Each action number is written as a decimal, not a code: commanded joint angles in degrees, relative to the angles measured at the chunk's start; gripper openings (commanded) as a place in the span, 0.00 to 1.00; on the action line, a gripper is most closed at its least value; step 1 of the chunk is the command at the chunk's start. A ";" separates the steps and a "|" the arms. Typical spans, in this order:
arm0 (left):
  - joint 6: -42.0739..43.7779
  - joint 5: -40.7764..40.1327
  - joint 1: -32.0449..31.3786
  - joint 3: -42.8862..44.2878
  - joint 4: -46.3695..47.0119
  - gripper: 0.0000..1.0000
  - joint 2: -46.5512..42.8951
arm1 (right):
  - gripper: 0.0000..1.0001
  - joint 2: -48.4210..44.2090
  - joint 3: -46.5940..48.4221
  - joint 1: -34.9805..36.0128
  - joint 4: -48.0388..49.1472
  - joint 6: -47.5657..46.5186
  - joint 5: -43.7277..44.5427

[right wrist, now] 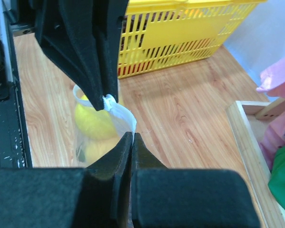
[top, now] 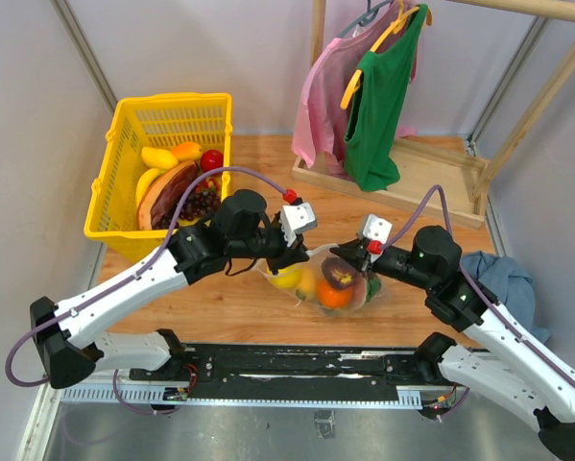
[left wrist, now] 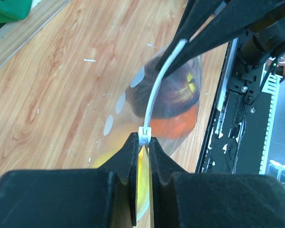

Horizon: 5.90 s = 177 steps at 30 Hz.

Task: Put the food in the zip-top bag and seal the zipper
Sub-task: Zip the zipper food storage bag at the center of the board.

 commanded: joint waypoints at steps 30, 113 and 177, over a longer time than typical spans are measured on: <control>2.11 5.00 -5.12 23.30 -11.07 0.07 18.09 | 0.01 -3.52 -5.86 -1.86 -6.63 3.21 7.74; -10.51 -20.90 -0.47 4.51 -9.85 0.49 -4.99 | 0.01 -7.30 -4.40 -1.82 1.82 1.16 4.52; 5.46 3.10 -0.99 1.86 -2.64 0.01 2.24 | 0.01 -5.77 0.09 -1.89 -8.70 -2.39 18.01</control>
